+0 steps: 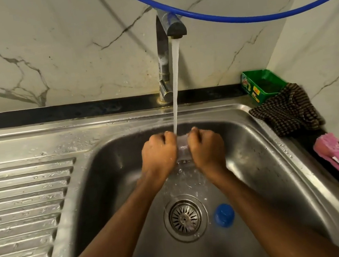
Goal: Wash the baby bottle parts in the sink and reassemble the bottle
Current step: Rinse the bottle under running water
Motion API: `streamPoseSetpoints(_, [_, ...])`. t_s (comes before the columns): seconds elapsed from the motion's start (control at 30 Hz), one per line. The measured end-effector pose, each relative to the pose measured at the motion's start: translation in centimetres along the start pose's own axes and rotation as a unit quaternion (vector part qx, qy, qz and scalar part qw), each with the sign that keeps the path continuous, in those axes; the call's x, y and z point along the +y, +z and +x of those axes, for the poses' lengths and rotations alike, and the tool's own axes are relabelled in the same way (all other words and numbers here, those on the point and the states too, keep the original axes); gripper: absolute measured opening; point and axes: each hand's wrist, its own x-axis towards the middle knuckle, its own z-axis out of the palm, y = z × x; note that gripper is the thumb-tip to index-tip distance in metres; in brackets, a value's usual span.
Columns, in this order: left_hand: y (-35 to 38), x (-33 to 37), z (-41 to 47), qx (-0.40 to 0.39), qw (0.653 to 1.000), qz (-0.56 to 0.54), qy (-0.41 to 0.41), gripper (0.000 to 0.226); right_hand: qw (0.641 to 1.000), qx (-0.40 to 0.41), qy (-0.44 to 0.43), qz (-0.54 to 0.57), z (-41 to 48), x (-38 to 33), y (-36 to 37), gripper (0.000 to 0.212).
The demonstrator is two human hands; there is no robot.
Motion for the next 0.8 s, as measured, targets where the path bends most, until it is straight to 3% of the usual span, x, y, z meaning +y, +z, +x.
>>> streamPoseSetpoints(0.07, [-0.2,-0.7,-0.3,0.059,0.991,0.052,0.108,0.038,0.988,-0.057,0.146,0.004,0.5,-0.8,0.4,0.042])
streamPoseSetpoints(0.17, [-0.7,-2.0,0.0,0.062,0.974,0.104,0.190,0.039,0.975,-0.111,0.193,-0.015,0.2,-1.2,0.6,0.041])
streamPoseSetpoints(0.2, [-0.5,-2.0,-0.1,0.038,0.985,0.064,0.153,0.037,0.980,-0.093,0.171,-0.024,-0.1,-1.1,0.6,0.042])
streamPoseSetpoints(0.27, [-0.5,-1.4,-0.1,-0.063,0.991,-0.111,-0.042,0.034,0.998,-0.026,0.049,-0.024,-0.8,-0.7,0.5,0.044])
streamPoseSetpoints(0.3, [-0.8,-1.1,0.0,-0.119,0.962,-0.191,-0.154,0.038,1.000,-0.006,-0.024,-0.009,-1.1,-0.7,0.4,0.043])
streamPoseSetpoints(0.37, [-1.3,-1.1,0.1,-0.163,0.926,-0.234,-0.247,0.049,0.991,-0.026,-0.135,-0.006,-1.6,-0.4,0.6,0.037])
streamPoseSetpoints(0.4, [-1.2,-1.1,0.1,-0.139,0.940,-0.211,-0.228,0.050,0.986,-0.047,-0.158,-0.021,-1.8,-0.3,0.7,0.035])
streamPoseSetpoints(0.47, [-1.0,-1.3,-0.2,-0.047,0.986,-0.117,-0.104,0.046,0.985,-0.082,-0.138,-0.065,-2.0,-0.5,0.6,0.035])
streamPoseSetpoints(0.57, [-1.1,-1.8,-0.7,0.027,0.996,-0.020,0.088,0.042,0.984,-0.165,0.050,-0.038,-1.6,-1.8,0.5,0.041])
streamPoseSetpoints(0.63, [-1.7,-2.5,-0.6,0.036,0.986,0.021,0.161,0.037,0.951,-0.225,0.197,0.078,-1.0,-2.2,0.6,0.043])
streamPoseSetpoints(0.67, [-2.0,-2.5,-0.8,0.043,0.983,0.033,0.173,0.035,0.939,-0.243,0.219,0.110,-0.9,-2.2,0.7,0.044])
streamPoseSetpoints(0.73, [-1.8,-2.8,-0.5,0.062,0.992,-0.011,0.108,0.038,0.959,-0.219,0.152,0.090,-1.6,-2.4,1.0,0.044])
streamPoseSetpoints(0.8, [-1.1,-2.7,-0.3,0.064,0.991,-0.110,-0.043,0.042,0.994,-0.106,-0.038,0.012,-2.5,-1.7,1.1,0.040])
